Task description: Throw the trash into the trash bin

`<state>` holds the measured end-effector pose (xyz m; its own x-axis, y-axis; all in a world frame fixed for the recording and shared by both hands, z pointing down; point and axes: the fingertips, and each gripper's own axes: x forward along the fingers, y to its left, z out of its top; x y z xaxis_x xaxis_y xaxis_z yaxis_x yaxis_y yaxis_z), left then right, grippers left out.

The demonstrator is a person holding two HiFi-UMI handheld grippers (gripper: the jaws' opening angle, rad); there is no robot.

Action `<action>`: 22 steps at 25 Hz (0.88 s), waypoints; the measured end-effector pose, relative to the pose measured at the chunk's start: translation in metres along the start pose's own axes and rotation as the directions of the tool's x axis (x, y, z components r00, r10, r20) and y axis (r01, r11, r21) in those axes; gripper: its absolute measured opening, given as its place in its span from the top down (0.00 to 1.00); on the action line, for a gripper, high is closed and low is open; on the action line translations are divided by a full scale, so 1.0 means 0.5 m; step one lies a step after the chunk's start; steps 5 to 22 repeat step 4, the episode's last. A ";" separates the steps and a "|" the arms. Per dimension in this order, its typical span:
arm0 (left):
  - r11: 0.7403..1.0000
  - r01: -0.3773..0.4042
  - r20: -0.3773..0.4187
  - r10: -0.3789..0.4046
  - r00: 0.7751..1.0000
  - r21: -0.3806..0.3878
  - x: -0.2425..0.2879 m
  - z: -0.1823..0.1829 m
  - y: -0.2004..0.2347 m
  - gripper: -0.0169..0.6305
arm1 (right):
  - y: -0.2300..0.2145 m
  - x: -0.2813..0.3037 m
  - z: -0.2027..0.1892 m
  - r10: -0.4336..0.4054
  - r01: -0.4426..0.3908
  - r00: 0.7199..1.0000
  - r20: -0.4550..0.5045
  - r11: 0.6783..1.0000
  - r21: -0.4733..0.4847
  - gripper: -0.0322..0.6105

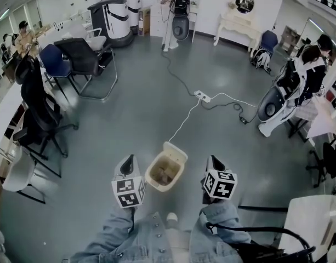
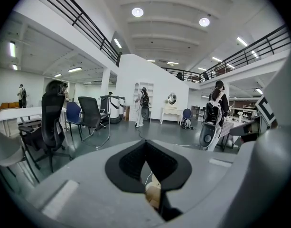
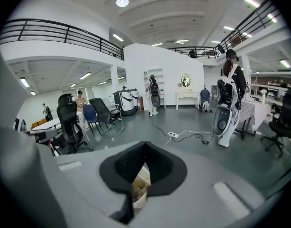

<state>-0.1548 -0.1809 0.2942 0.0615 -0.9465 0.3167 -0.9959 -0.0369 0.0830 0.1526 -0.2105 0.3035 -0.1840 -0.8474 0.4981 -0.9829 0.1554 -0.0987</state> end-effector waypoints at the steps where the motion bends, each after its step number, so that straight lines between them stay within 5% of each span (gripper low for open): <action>1: 1.000 0.000 -0.001 0.000 1.000 -0.001 0.000 0.000 0.000 0.96 | -0.001 -0.001 0.001 -0.001 0.001 1.000 0.000 1.000 0.000 0.95; 22: 1.000 0.002 -0.002 -0.002 1.000 -0.004 -0.001 0.000 0.000 0.96 | -0.002 -0.003 0.001 -0.005 0.005 1.000 0.000 1.000 0.002 0.95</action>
